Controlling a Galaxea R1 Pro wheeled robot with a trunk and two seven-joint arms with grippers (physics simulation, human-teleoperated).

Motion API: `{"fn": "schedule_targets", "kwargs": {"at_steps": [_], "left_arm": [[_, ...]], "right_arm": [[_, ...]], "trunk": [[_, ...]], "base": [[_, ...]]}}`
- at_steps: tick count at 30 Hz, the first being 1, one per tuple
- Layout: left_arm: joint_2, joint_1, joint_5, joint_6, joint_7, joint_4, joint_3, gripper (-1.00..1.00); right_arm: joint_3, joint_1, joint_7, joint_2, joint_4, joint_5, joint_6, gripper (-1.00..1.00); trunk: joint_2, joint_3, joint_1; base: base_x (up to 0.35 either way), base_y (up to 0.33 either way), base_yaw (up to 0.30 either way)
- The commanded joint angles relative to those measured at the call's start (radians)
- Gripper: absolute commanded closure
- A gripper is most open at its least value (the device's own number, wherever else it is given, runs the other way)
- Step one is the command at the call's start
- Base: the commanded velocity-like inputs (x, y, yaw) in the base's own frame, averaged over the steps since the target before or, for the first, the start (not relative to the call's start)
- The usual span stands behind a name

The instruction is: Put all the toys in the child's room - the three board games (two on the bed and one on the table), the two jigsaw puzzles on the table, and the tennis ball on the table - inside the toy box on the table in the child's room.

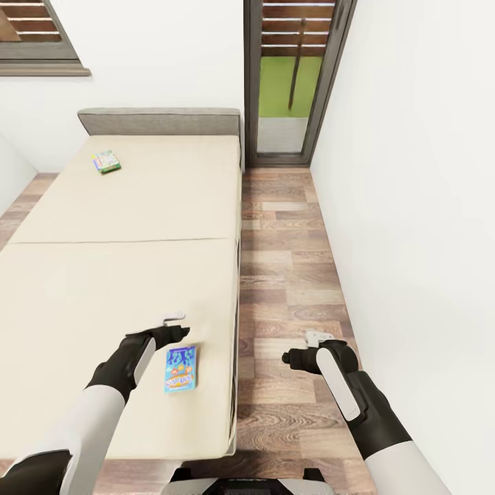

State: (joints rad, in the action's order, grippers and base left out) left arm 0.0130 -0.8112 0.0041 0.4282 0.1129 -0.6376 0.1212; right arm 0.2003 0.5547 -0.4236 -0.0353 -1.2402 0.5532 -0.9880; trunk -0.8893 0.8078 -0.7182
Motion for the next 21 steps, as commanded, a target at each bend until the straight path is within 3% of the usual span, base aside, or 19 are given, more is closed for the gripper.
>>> {"fn": "schedule_targets", "kwargs": {"at_steps": [1,11,21], "left_arm": [[0.0,-0.001,0.0,0.006,0.005,-0.003,0.004,-1.0],[-0.002,-0.002,-0.003,-0.061,0.001,0.004,0.001,-1.0],[-0.008,-0.002,-0.005,-0.079,0.0,0.023,0.0,-1.0]], "right_arm": [[0.001,0.001,-0.01,0.0,-0.001,0.01,-0.002,-1.0],[0.003,0.001,-0.01,0.001,-0.003,0.01,-0.001,-1.0],[0.004,0.001,-0.01,0.0,-0.003,0.008,0.0,-1.0]], "trunk": [[-0.001,0.002,0.0],[-0.001,0.008,0.0],[-0.001,0.015,0.0]], "base": [[0.0,0.0,0.0],[0.0,0.0,0.0],[0.0,0.0,0.0]]}}
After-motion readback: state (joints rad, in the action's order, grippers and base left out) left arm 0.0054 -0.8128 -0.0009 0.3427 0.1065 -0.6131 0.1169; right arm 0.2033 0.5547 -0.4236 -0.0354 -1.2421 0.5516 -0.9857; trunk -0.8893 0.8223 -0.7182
